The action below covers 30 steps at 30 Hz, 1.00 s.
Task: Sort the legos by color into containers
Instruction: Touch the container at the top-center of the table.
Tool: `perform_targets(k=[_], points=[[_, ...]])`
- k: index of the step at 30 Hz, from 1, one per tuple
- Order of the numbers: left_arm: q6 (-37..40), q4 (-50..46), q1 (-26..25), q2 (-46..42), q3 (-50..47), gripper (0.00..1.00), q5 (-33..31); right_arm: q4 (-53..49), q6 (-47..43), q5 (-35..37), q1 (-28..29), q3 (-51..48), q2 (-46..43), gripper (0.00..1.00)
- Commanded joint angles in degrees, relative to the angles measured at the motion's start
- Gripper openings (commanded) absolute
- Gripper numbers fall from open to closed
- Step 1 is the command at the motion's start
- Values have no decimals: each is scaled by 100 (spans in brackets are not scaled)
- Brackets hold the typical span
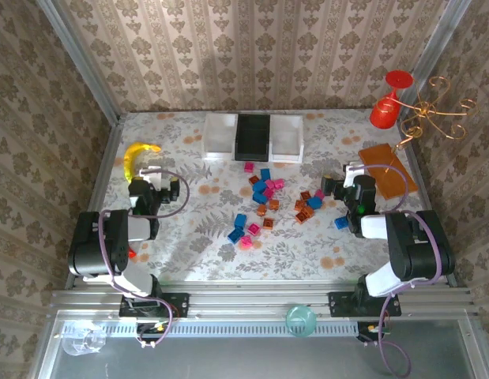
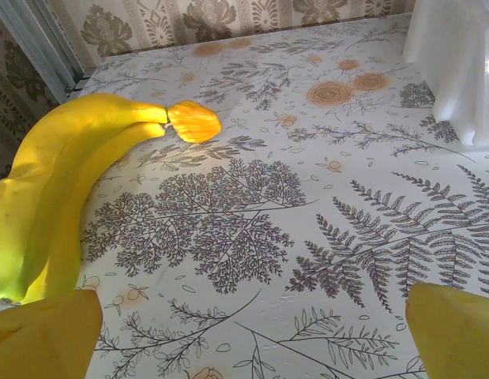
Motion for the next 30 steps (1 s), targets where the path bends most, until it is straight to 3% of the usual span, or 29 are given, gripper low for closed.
perform_targets(k=[1, 30], points=[[-106, 34, -45, -30, 24, 100, -29, 178, 6, 6, 32, 52, 17, 100], [-172, 5, -30, -30, 41, 100, -172, 183, 49, 31, 5, 51, 13, 100]])
